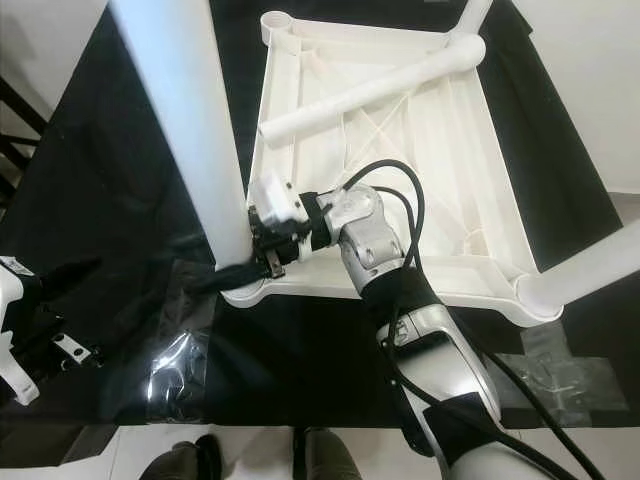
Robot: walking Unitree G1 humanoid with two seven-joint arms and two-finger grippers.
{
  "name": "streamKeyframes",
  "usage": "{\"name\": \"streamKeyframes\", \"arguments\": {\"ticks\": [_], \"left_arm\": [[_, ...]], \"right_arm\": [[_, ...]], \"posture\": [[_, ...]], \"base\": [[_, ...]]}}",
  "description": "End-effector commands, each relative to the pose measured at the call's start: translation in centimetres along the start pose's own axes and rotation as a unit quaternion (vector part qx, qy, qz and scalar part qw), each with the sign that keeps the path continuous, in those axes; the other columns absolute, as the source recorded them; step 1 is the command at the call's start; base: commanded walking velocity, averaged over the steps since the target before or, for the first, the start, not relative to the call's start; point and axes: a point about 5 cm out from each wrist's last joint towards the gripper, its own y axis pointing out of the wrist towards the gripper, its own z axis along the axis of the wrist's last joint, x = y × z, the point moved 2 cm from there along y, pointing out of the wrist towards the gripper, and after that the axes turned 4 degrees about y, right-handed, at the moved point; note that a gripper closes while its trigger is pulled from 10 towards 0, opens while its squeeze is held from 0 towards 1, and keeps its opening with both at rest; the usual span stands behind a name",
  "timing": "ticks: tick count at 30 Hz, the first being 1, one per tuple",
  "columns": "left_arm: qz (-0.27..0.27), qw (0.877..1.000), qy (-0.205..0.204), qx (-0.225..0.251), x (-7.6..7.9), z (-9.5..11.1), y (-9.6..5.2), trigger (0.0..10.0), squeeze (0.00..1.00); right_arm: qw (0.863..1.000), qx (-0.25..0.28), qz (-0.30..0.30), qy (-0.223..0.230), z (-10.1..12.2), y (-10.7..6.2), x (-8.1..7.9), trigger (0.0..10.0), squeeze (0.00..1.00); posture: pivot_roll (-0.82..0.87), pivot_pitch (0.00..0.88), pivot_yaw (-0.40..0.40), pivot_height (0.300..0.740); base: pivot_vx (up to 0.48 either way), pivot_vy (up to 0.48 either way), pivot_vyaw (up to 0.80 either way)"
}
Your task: Building children table
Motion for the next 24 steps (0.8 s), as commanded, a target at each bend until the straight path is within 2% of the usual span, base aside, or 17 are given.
{"name": "streamKeyframes", "arguments": {"ticks": [1, 2, 4, 14, 17, 19, 20, 21, 22, 23, 24], "left_arm": [[-0.004, 1.0, 0.003, -0.012, 0.1, -0.2, -0.2, 10.0, 0.0], [-0.004, 1.0, 0.003, -0.012, 0.1, -0.2, -0.2, 10.0, 0.0], [-0.004, 1.0, 0.002, -0.012, 0.1, -0.2, -0.2, 10.0, 0.0], [-0.004, 1.0, -0.001, -0.013, -0.1, -0.3, 0.2, 10.0, 0.0], [-0.002, 1.0, -0.004, -0.011, -0.3, -0.6, 0.7, 10.0, 0.0], [-0.002, 1.0, -0.004, -0.011, -0.3, -0.6, 0.7, 10.0, 0.0], [0.0, 1.0, -0.009, -0.012, -0.5, -1.2, 1.4, 10.0, 0.0], [0.0, 1.0, -0.009, -0.012, -0.5, -1.2, 1.4, 10.0, 0.0], [0.003, 1.0, -0.014, -0.014, -0.8, -2.0, 2.2, 10.0, 0.0], [0.003, 1.0, -0.014, -0.014, -0.8, -2.0, 2.2, 10.0, 0.0], [0.008, 1.0, -0.019, -0.017, -1.1, -3.0, 3.1, 10.0, 0.0]], "right_arm": [[0.99, -0.025, -0.039, 0.131, -5.3, -0.9, -0.9, 10.0, 0.0], [0.987, -0.006, -0.058, 0.151, -5.2, -1.1, -0.6, 10.0, 0.0], [0.985, 0.005, -0.066, 0.162, -5.2, -1.2, -0.5, 10.0, 0.0], [0.984, 0.007, -0.067, 0.163, -5.7, -0.9, -0.6, 10.0, 0.0], [0.988, -0.005, -0.071, 0.136, -5.3, -0.7, -0.2, 10.0, 0.0], [0.988, -0.005, -0.071, 0.136, -5.3, -0.7, -0.2, 10.0, 0.0], [0.99, -0.004, -0.088, 0.11, -4.3, -0.8, 0.7, 10.0, 0.0], [0.99, -0.004, -0.088, 0.11, -4.3, -0.8, 0.7, 10.0, 0.0], [0.991, 0.01, -0.111, 0.074, -2.5, -0.9, 1.7, 10.0, 0.0], [0.991, 0.01, -0.111, 0.074, -2.5, -0.9, 1.7, 10.0, 0.0], [0.988, 0.045, -0.141, 0.044, -0.3, -1.1, 2.8, 10.0, 0.0]], "posture": [[0.19, 0.41, -0.071, 0.74], [0.19, 0.41, -0.071, 0.74], [0.18, 0.407, -0.065, 0.74], [0.18, 0.391, -0.066, 0.74], [0.17, 0.351, -0.066, 0.74], [0.17, 0.351, -0.066, 0.74], [0.16, 0.277, -0.069, 0.74], [0.16, 0.277, -0.069, 0.74], [0.15, 0.223, -0.072, 0.74], [0.15, 0.223, -0.072, 0.74], [0.15, 0.156, -0.074, 0.74]], "base": [[0.0, 0.0, 0.0], [0.0, 0.0, 0.0], [0.0, 0.0, 0.0], [0.0, 0.0, 0.0], [0.0, 0.0, 0.0], [0.0, 0.0, 0.0], [0.0, 0.0, 0.0], [0.0, 0.0, 0.0], [0.0, 0.0, 0.0], [0.0, 0.0, 0.0], [0.0, 0.0, 0.0]]}}
